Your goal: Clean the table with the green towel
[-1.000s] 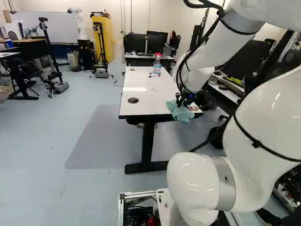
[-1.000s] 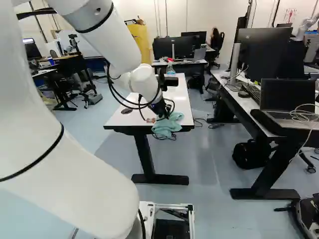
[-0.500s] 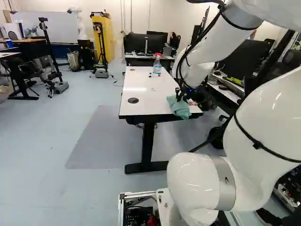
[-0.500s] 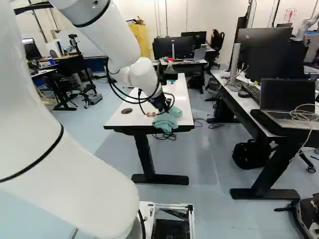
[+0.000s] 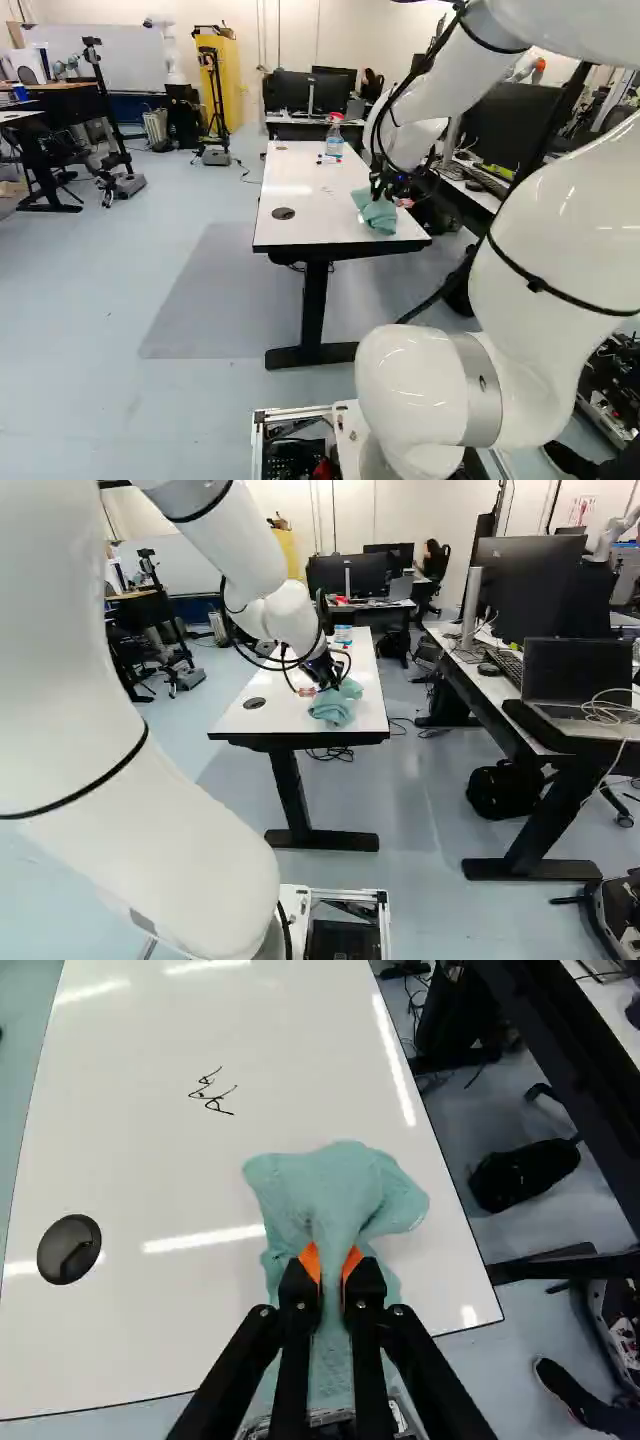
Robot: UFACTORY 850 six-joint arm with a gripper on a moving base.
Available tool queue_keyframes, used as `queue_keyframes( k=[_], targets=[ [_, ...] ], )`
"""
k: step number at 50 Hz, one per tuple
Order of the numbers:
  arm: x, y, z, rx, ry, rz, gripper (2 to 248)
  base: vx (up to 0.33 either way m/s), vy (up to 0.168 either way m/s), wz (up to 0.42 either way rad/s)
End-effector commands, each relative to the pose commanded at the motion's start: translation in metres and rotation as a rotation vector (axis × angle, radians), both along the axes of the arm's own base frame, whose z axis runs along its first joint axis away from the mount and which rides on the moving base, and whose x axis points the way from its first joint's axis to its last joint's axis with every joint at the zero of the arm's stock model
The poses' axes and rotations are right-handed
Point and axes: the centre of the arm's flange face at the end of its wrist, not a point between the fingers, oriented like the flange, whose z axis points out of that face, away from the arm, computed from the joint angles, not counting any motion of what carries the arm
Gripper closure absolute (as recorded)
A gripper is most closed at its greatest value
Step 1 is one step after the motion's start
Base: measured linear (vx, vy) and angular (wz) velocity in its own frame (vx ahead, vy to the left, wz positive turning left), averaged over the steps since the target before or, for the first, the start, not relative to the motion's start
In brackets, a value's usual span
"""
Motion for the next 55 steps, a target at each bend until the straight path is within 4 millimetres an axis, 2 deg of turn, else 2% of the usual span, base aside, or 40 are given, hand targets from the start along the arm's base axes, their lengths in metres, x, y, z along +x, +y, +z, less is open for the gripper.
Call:
queue_keyframes(
  k=[28, 55],
  targets=[
    [0.057, 0.012, 0.000, -0.001, -0.005, 0.046, 207, 0.000, 0.000, 0.000],
    [0.105, 0.040, -0.001, -0.003, -0.018, 0.110, 207, 0.000, 0.000, 0.000]
  ],
)
